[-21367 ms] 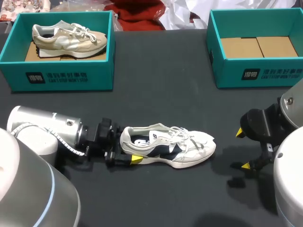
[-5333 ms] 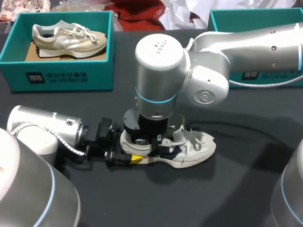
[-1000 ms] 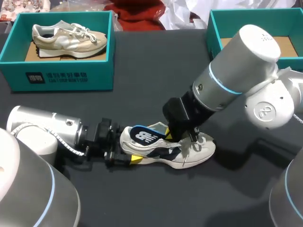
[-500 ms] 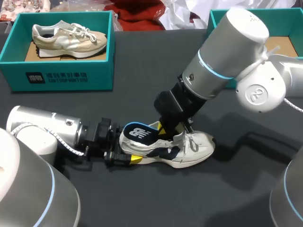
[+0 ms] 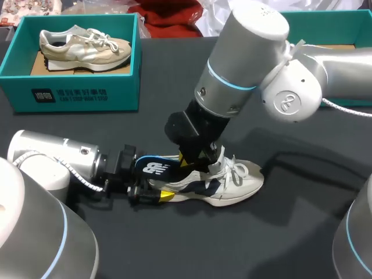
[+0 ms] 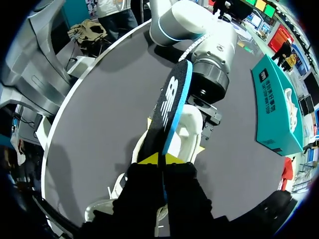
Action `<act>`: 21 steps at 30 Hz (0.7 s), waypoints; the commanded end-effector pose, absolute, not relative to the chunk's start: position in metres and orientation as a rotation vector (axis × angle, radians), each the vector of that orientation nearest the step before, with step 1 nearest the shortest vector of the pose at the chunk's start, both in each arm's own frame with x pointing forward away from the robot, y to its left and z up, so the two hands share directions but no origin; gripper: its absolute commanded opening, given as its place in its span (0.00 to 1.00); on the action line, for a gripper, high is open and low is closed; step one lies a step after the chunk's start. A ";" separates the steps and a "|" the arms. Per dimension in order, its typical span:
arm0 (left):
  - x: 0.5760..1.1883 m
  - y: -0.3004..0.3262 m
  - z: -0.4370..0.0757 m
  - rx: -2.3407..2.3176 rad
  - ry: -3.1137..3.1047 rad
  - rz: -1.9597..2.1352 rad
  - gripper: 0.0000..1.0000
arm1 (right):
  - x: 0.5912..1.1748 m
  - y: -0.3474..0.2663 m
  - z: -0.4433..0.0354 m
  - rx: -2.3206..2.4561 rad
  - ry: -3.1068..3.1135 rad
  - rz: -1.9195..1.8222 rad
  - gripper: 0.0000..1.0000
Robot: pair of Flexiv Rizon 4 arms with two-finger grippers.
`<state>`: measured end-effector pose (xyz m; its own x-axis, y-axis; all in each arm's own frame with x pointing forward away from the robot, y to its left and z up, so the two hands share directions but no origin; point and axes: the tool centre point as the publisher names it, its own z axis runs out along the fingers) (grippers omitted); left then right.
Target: Take the shoe out of the shoebox, open the shoe tongue, remove and reinsert the insole, then place the shoe into the shoebox
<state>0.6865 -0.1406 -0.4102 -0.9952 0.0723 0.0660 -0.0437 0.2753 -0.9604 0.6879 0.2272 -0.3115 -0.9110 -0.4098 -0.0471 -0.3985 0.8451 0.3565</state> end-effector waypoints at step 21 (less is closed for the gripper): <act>0.688 -0.140 -0.414 -0.026 -2.431 1.834 0.00 | 0.688 0.231 -0.306 0.260 -2.993 -0.393 0.46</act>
